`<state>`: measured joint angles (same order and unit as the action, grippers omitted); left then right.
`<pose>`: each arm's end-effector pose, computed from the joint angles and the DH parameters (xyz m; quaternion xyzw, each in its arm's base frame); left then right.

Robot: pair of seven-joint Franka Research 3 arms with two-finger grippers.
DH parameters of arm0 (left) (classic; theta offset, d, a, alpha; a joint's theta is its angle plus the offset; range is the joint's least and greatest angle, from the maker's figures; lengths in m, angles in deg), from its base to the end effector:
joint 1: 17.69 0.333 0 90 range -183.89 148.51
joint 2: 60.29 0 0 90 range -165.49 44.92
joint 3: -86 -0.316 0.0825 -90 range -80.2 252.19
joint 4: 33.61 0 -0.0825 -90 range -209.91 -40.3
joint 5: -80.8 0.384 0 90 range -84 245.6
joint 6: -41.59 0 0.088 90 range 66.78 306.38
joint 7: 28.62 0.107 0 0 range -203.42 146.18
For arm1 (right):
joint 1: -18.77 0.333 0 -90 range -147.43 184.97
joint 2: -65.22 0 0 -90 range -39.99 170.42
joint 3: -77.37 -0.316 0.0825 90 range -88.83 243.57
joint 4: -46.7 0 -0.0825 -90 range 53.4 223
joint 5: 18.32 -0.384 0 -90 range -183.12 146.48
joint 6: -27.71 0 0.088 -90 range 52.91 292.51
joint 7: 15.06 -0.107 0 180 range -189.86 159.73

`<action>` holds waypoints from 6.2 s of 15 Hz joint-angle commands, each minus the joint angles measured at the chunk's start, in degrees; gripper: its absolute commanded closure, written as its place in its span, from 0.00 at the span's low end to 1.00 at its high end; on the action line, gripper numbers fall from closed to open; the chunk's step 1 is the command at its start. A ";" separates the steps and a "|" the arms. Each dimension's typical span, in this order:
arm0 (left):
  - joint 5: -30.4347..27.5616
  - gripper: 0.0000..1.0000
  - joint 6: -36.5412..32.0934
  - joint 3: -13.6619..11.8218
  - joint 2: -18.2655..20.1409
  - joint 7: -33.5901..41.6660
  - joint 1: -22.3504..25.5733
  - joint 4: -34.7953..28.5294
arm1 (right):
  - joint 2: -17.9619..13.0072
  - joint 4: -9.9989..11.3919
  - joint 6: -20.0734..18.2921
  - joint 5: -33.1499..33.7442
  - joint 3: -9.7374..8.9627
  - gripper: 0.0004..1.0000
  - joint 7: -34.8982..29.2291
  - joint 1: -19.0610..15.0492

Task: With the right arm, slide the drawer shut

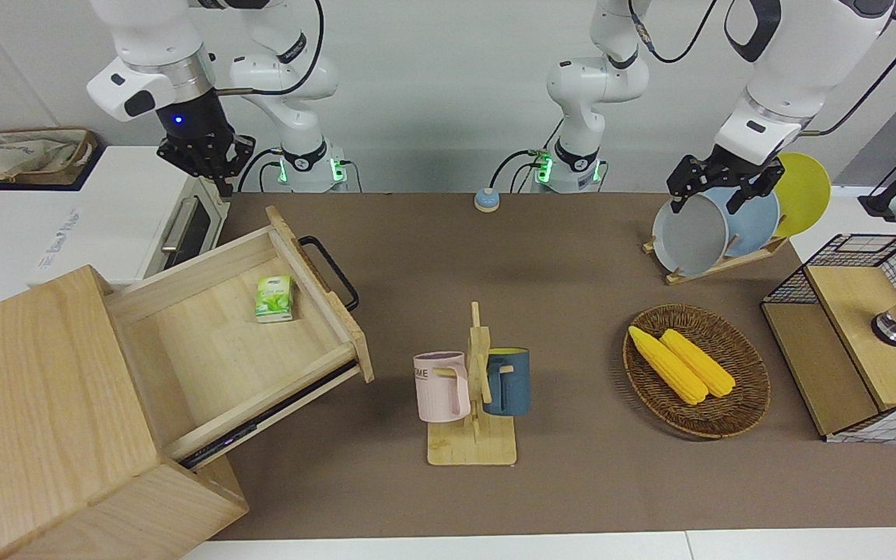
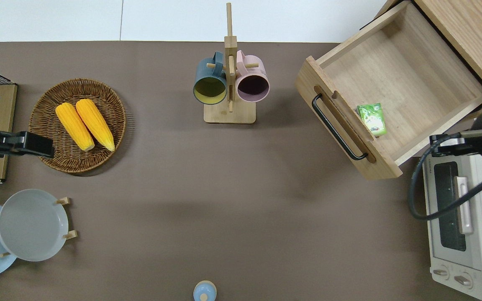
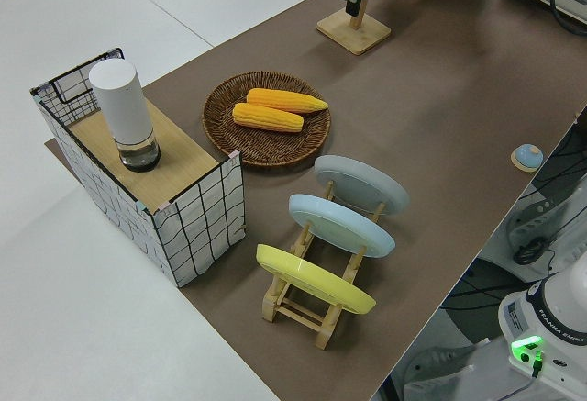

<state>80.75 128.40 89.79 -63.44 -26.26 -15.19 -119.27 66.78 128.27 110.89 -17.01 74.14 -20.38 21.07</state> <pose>0.5660 -0.0117 0.6245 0.9993 -0.0318 -0.0174 0.0024 0.5483 0.0499 0.6676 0.9999 0.0005 0.0015 0.0105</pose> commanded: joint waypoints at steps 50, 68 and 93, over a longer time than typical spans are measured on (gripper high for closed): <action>1.02 0.01 -1.03 -0.02 0.16 -0.60 -0.39 0.49 | 27.17 -10.02 17.28 9.85 -14.61 1.00 -70.54 -0.18; 1.02 0.01 -1.03 -0.02 0.25 -0.60 -0.39 0.49 | 29.02 -11.51 16.14 12.58 -19.70 1.00 -58.58 -12.65; 1.02 0.01 -1.03 -0.02 0.25 -0.60 -0.39 0.49 | 33.33 -16.79 14.03 15.48 -23.49 1.00 -51.90 -24.44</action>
<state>80.75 128.40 89.79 -63.44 -26.26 -15.19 -119.27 97.76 115.19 125.61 -3.37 51.48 -74.88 -1.70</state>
